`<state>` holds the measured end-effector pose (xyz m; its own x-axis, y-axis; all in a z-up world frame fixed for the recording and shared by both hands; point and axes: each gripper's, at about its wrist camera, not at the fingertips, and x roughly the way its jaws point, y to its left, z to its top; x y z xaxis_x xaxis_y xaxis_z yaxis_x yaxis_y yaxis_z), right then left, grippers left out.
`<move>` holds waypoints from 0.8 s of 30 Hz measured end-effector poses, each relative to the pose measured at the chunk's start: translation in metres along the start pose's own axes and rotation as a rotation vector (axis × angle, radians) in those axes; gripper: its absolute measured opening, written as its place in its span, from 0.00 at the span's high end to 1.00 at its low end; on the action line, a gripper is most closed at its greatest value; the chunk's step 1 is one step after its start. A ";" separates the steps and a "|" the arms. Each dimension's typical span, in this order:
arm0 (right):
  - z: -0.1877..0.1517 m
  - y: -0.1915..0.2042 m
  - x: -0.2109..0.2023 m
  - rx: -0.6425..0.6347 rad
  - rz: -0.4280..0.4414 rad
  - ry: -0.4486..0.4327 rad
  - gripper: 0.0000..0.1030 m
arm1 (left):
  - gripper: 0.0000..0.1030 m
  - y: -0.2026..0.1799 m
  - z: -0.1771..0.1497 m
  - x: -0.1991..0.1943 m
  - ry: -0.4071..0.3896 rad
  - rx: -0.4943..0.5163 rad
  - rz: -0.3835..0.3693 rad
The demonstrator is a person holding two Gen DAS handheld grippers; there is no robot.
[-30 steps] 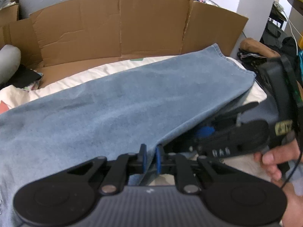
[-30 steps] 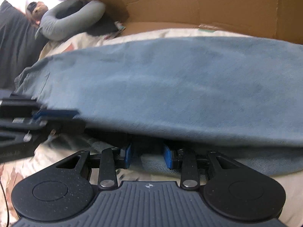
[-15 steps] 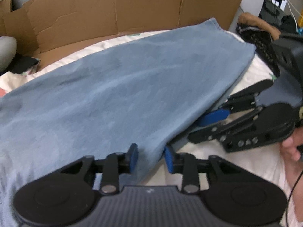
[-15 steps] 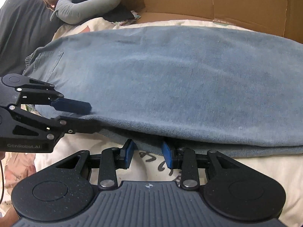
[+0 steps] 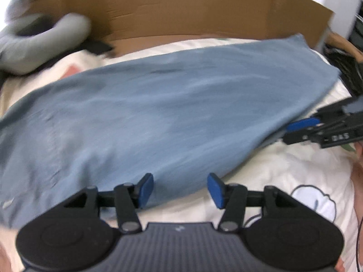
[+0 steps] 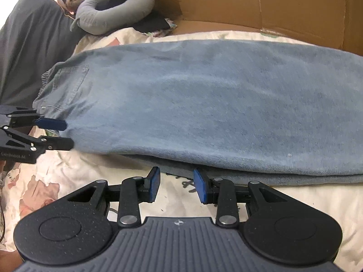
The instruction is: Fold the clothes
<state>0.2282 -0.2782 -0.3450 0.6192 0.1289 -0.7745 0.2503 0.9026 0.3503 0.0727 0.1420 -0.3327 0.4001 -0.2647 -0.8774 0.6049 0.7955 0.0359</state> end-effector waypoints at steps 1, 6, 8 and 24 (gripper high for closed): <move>0.001 0.001 0.000 -0.002 0.003 -0.002 0.61 | 0.45 0.005 -0.005 -0.003 0.005 -0.020 0.014; 0.002 0.002 0.000 -0.008 0.004 -0.008 0.61 | 0.45 0.027 -0.027 -0.016 0.024 -0.117 0.072; 0.003 0.003 0.001 -0.014 0.002 -0.007 0.61 | 0.44 0.032 -0.036 -0.019 0.010 -0.168 0.099; 0.009 0.047 0.035 -0.161 0.094 0.076 0.61 | 0.38 0.047 -0.049 0.030 0.047 -0.359 0.031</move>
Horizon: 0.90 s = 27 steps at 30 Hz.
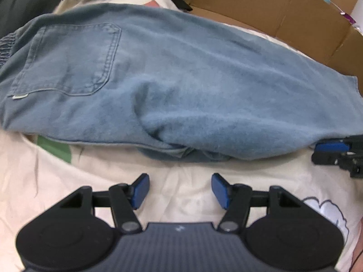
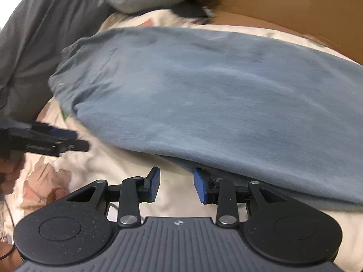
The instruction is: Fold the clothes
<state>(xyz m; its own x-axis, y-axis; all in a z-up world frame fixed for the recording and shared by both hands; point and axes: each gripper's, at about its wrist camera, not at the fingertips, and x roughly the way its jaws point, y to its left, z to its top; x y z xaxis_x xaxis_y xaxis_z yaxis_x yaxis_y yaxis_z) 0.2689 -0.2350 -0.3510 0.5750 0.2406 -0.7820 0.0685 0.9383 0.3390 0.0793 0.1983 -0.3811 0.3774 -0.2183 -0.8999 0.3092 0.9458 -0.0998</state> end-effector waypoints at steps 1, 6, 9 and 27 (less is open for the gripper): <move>0.003 0.005 0.004 -0.023 0.014 0.004 0.61 | 0.38 0.000 0.001 0.000 -0.003 -0.005 -0.007; 0.026 0.032 0.013 -0.159 0.069 -0.010 0.61 | 0.37 0.002 0.005 -0.004 -0.025 -0.017 -0.034; 0.039 0.044 0.014 -0.211 0.097 -0.032 0.61 | 0.37 0.005 0.006 -0.003 -0.021 -0.054 -0.050; 0.068 0.050 0.021 -0.214 0.072 -0.091 0.61 | 0.25 0.011 0.016 0.012 -0.034 -0.223 -0.038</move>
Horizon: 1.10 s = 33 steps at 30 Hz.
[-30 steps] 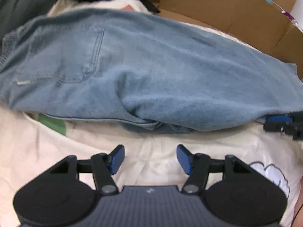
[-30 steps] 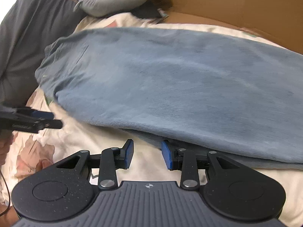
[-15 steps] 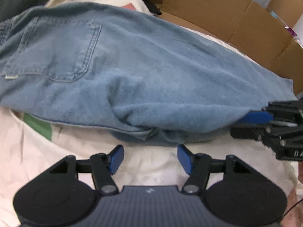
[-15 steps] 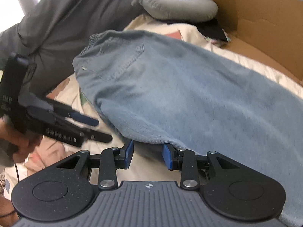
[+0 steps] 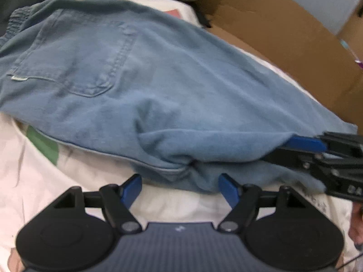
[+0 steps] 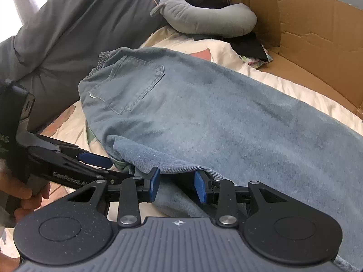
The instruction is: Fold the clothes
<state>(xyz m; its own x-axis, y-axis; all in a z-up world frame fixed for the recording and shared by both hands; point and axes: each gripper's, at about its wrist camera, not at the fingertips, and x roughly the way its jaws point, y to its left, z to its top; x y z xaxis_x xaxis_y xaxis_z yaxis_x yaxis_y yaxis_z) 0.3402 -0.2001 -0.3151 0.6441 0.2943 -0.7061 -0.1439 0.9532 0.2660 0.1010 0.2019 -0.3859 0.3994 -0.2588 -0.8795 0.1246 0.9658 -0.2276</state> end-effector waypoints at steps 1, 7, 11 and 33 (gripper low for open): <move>0.001 0.000 0.000 0.000 0.000 -0.003 0.61 | 0.25 0.001 0.001 0.001 -0.001 -0.017 0.001; 0.007 0.000 0.000 -0.001 0.006 -0.016 0.61 | 0.25 0.004 0.007 0.007 -0.028 -0.128 0.013; 0.004 -0.001 -0.001 0.000 0.010 -0.018 0.61 | 0.37 0.005 0.009 0.001 -0.069 -0.123 0.032; -0.052 0.005 0.012 0.031 0.000 0.120 0.61 | 0.70 0.025 -0.011 -0.028 0.027 -0.033 -0.039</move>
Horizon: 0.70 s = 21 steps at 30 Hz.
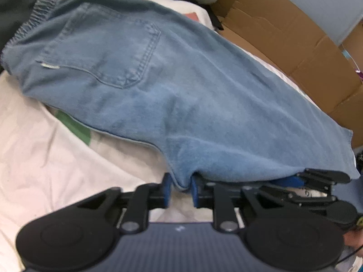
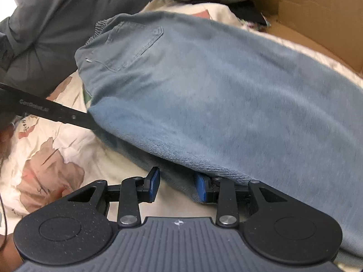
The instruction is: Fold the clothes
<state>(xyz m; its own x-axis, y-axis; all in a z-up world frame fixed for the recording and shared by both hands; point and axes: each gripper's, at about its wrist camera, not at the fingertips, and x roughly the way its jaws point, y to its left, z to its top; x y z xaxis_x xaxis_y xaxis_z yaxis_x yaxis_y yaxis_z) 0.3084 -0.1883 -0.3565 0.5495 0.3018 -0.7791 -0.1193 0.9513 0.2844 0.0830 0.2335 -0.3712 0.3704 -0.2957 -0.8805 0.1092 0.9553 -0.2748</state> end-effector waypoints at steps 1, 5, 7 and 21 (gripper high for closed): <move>-0.001 0.001 -0.001 0.001 0.006 0.002 0.61 | 0.65 0.000 0.000 0.005 0.002 0.004 -0.006; -0.002 0.001 -0.005 0.013 0.022 0.005 0.61 | 0.53 0.001 -0.004 0.023 0.010 0.005 0.024; -0.002 0.000 -0.007 0.029 0.024 0.004 0.61 | 0.54 0.000 -0.004 0.025 -0.009 0.002 0.028; -0.009 -0.001 -0.050 0.031 0.042 -0.041 0.61 | 0.88 0.007 -0.015 -0.002 -0.027 0.017 -0.012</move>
<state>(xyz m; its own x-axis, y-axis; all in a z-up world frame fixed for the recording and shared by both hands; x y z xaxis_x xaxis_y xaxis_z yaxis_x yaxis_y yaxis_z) 0.2737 -0.2039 -0.3232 0.5784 0.3379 -0.7425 -0.1173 0.9352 0.3342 0.0694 0.2403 -0.3772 0.3937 -0.3073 -0.8663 0.1295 0.9516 -0.2787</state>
